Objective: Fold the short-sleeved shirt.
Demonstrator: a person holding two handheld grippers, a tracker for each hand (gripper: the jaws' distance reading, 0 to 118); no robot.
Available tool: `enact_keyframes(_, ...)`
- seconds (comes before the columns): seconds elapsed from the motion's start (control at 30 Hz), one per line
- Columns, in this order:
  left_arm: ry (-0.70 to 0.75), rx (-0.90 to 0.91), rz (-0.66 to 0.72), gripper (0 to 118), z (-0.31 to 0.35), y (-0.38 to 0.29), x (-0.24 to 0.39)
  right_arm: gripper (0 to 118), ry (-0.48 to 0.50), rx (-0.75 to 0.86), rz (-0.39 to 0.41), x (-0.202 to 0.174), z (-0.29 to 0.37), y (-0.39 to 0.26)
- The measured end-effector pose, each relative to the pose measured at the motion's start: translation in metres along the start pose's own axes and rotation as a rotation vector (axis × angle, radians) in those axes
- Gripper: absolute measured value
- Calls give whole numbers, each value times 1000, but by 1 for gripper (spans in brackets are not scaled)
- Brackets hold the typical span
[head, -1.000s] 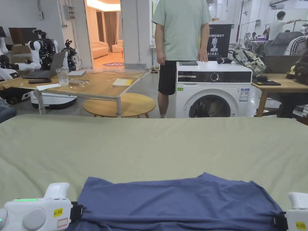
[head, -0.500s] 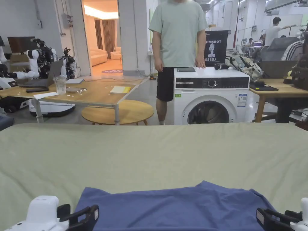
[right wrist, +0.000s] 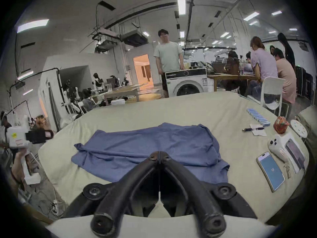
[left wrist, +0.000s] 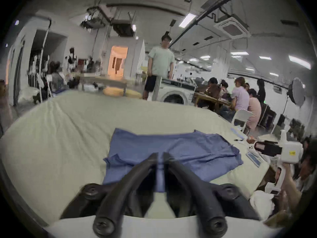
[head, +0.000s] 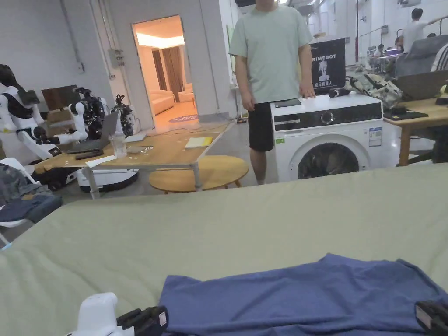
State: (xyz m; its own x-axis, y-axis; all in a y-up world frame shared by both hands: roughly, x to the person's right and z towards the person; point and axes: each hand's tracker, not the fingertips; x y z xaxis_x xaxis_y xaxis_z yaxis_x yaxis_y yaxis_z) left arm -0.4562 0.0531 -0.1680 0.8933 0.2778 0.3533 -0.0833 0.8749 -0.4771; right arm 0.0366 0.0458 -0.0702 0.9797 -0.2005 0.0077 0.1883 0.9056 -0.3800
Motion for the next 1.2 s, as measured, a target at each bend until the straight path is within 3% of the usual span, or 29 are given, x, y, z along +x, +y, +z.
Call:
enact_keyframes(0.07, 69, -112, 40, 61, -20, -6, -18, 0, 0, -4, -8, 4, 5, -2)
enact_keyframes(0.1, 92, -130, 28, 67, -31, -11, -28, 0, 1, -6, -15, 3, 9, -4)
enact_keyframes(0.2, 171, -239, 28, 67, -67, -25, -51, 0, -11, -20, -31, 11, 14, -10)
enact_keyframes(0.27, 201, -290, 103, 67, -86, -35, -70, 0, -26, -34, -36, 18, 18, -16)
enact_keyframes(0.33, 267, -347, 139, 53, -105, -45, -86, 0, -55, -52, -32, 26, 22, -19)
enact_keyframes(0.4, 312, -395, 125, 28, -115, -53, -96, 0, -88, -65, -33, 35, 26, -22)
enact_keyframes(0.47, 300, -391, 137, 23, -118, -59, -98, 0, -118, -76, -46, 44, 27, -24)
enact_keyframes(0.53, 294, -371, 157, 2, -116, -56, -94, 0, -128, -92, -68, 53, 24, -24)
enact_keyframes(0.6, 261, -397, 162, 1, -118, -56, -90, 0, -136, -107, -79, 59, 14, -22)
enact_keyframes(0.7, 291, -396, 132, 1, -120, -58, -84, 10, -173, -164, -137, 81, -23, -20)
enact_keyframes(0.77, 289, -405, 134, 1, -121, -58, -85, 61, -199, -228, -197, 99, -57, -23)
enact_keyframes(0.8, 287, -411, 126, 1, -121, -58, -86, 71, -219, -257, -222, 107, -71, -26)
enact_keyframes(0.9, 296, -427, 86, 1, -122, -58, -80, 68, -349, -390, -223, 127, -112, -42)
enact_keyframes(0.97, 295, -436, 75, 1, -123, -58, -82, 62, -335, -425, -229, 132, -123, -55)
enact_keyframes(1.0, 296, -437, 75, 1, -123, -59, -81, 50, -339, -381, -208, 125, -115, -51)
enact_keyframes(1.03, 297, -435, 72, 1, -122, -60, -80, 22, -345, -367, -178, 120, -109, -47)
enact_keyframes(1.07, 299, -431, 67, 1, -124, -61, -81, 1, -294, -366, -172, 118, -108, -45)
enact_keyframes(1.1, 296, -430, 62, 1, -125, -63, -81, 1, -228, -394, -207, 117, -111, -47)
enact_keyframes(1.2, 295, -423, 54, 0, -120, -60, -80, 1, -290, -379, -157, 109, -116, -48)
